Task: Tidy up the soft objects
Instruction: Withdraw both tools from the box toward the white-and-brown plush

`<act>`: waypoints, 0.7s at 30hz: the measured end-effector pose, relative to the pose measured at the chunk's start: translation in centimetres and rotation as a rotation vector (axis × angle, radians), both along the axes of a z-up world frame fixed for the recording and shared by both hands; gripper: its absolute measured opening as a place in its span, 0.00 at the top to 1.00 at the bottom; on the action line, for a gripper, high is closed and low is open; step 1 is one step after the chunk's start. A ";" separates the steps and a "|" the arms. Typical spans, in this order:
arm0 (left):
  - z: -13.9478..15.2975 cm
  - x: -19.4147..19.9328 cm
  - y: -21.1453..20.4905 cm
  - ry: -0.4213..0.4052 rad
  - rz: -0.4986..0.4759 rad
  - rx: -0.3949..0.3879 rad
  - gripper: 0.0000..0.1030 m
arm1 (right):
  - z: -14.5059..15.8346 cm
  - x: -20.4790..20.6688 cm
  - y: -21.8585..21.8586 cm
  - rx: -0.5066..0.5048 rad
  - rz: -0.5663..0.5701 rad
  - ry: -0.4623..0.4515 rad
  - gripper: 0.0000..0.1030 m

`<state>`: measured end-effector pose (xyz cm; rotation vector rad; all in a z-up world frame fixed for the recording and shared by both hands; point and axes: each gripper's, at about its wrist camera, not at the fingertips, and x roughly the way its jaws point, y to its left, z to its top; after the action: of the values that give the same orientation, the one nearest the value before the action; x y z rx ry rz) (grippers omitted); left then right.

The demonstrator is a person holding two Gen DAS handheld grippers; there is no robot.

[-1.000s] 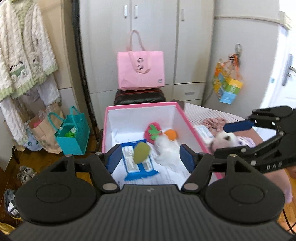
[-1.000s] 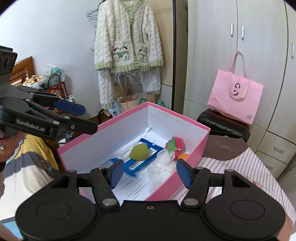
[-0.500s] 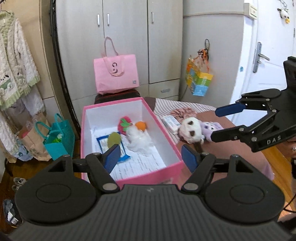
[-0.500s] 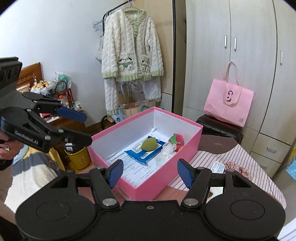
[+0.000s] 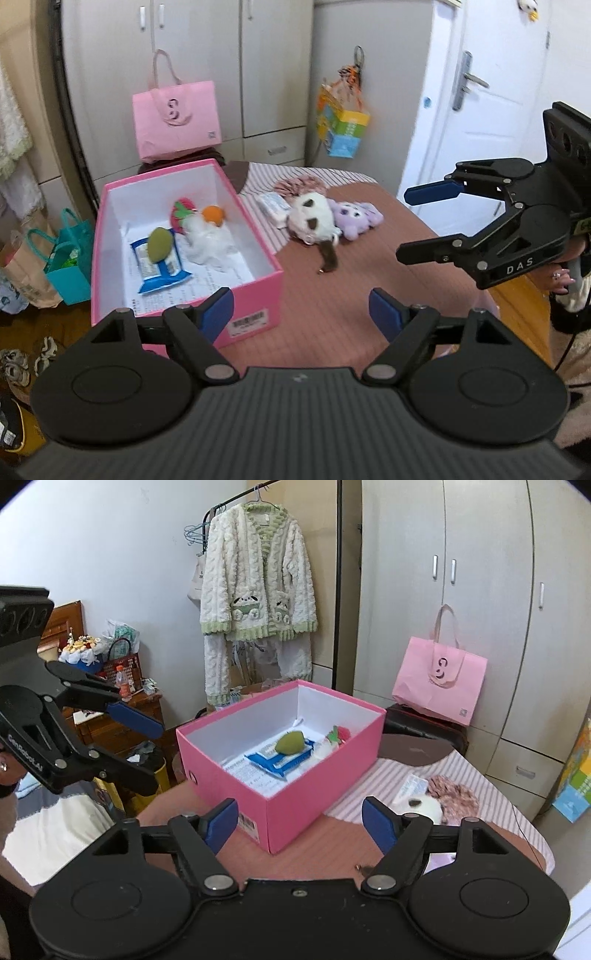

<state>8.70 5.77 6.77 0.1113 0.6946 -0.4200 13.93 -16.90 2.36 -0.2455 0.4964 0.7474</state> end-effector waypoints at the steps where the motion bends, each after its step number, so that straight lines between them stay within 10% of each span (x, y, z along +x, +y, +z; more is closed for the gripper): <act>1: -0.1 0.0 -0.4 0.004 -0.011 0.003 0.21 | -0.3 -0.2 -0.4 -0.005 -0.006 0.001 0.23; 21: -6.0 4.1 -8.7 0.070 -0.105 -0.038 0.10 | -8.9 1.4 -5.5 -0.043 -0.057 0.080 0.18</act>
<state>12.83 -2.98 0.81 0.0975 0.7514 -0.5396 15.29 -22.42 -6.50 -0.2411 0.5935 0.6934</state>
